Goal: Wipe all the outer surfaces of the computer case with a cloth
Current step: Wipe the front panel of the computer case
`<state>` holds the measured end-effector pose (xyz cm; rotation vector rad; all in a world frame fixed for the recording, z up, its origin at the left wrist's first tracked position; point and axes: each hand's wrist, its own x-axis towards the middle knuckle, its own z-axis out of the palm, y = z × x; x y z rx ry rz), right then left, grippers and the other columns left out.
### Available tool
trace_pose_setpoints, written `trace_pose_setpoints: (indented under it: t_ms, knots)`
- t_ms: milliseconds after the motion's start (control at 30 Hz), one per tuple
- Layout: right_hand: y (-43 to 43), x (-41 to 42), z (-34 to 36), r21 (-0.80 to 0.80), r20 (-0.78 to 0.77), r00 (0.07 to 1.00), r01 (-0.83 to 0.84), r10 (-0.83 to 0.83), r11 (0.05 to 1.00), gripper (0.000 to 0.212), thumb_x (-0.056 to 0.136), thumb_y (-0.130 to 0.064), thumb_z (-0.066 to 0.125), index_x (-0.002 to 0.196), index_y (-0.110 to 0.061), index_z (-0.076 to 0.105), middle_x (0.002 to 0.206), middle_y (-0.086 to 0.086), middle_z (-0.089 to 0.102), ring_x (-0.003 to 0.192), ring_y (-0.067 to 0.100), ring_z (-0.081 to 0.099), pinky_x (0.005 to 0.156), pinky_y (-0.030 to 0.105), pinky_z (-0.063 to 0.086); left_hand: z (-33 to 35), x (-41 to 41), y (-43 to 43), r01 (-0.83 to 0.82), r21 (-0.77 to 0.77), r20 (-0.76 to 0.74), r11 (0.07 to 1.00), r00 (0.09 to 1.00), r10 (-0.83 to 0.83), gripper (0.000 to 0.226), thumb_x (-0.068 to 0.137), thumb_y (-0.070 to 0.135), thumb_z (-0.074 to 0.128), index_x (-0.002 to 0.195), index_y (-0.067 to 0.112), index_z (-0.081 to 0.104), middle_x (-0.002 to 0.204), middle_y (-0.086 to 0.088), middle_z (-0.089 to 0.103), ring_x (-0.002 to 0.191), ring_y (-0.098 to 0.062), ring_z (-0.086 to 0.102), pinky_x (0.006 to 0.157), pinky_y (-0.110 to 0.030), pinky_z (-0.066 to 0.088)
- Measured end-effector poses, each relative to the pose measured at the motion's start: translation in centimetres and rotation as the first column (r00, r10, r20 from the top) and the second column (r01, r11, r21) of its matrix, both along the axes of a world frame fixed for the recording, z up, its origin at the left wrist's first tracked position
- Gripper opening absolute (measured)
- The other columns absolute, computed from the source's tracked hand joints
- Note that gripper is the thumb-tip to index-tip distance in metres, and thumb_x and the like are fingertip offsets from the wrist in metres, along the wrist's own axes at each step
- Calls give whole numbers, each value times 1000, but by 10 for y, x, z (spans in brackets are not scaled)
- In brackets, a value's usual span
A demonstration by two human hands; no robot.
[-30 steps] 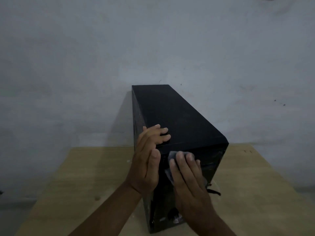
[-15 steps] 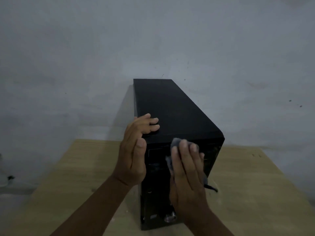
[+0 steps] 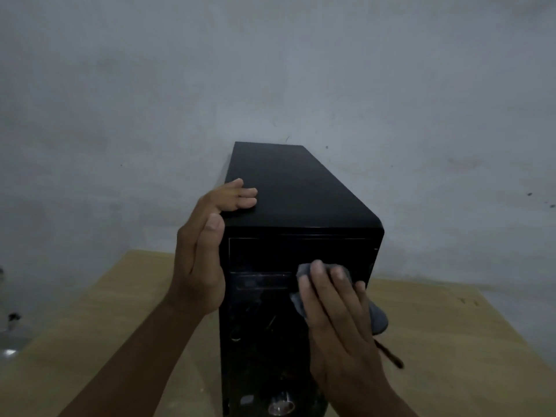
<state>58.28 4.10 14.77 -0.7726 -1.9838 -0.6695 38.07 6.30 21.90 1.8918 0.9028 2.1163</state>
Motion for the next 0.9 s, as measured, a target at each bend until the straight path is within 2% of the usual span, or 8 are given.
trace_pose_setpoints:
  t_ms: [100, 267, 333, 400, 467, 700, 767, 900]
  knots:
    - [9, 10, 13, 85, 17, 1000, -26, 25, 996, 51, 98, -6, 36, 149, -8, 35, 159, 8, 27, 148, 27, 26, 122, 44, 17, 1, -1, 4, 33, 20, 14, 999, 999, -34, 41, 102, 22, 25, 113, 9, 62, 123, -15, 64, 135, -27, 49, 113, -39, 35]
    - [19, 4, 14, 66, -270, 960, -60, 76, 996, 50, 97, -3, 45, 145, -1, 34, 154, 14, 31, 150, 30, 21, 122, 47, 15, -2, -3, 9, 70, 79, 12, 994, 997, -71, 38, 104, 21, 24, 111, 13, 61, 120, -19, 63, 133, -33, 50, 115, -44, 34]
    - [16, 2, 1, 80, -203, 976, -57, 72, 995, 48, 98, -4, 42, 146, -1, 35, 155, 13, 32, 149, 30, 23, 122, 47, 17, -4, -3, 10, 74, 79, -2, 994, 997, -74, 39, 105, 18, 23, 111, 12, 61, 120, -20, 63, 132, -32, 51, 115, -42, 34]
    - [15, 7, -8, 116, -30, 995, -88, 92, 989, 45, 101, -6, 38, 146, -3, 38, 156, 12, 34, 148, 29, 27, 122, 46, 20, -4, -3, 10, 92, 65, 4, 994, 996, -92, 40, 106, 13, 21, 108, 11, 61, 119, -20, 63, 131, -28, 52, 113, -36, 36]
    - [22, 18, 0, 154, 57, 990, -138, 131, 978, 44, 102, -6, 44, 146, -3, 41, 154, 14, 38, 146, 29, 31, 120, 46, 25, -4, -2, 10, 118, 50, 16, 992, 993, -118, 41, 105, 12, 21, 105, 14, 62, 118, -18, 63, 131, -24, 52, 111, -32, 37]
    - [26, -13, 42, 177, -385, 901, -142, 201, 974, 45, 97, 8, 47, 142, 9, 42, 150, 23, 39, 146, 35, 29, 120, 53, 23, -3, -3, 6, 133, 26, 46, 991, 990, -134, 42, 103, 20, 25, 101, 18, 67, 123, -11, 67, 135, -15, 50, 113, -35, 36]
    - [20, -27, 28, 199, -261, 942, -163, 212, 966, 47, 96, 9, 47, 143, 6, 42, 152, 21, 38, 147, 34, 27, 121, 52, 21, -3, -3, 4, 142, 34, 65, 989, 987, -144, 41, 102, 21, 27, 100, 17, 68, 123, -11, 68, 134, -15, 50, 113, -35, 36]
    - [22, -4, 1, 188, 227, 945, -279, 235, 942, 45, 100, -1, 49, 145, -3, 42, 156, 13, 34, 149, 26, 25, 122, 45, 22, 0, 0, -1, 105, 9, 77, 994, 992, -105, 40, 100, 26, 30, 97, 19, 69, 120, -6, 70, 132, -10, 52, 109, -31, 39]
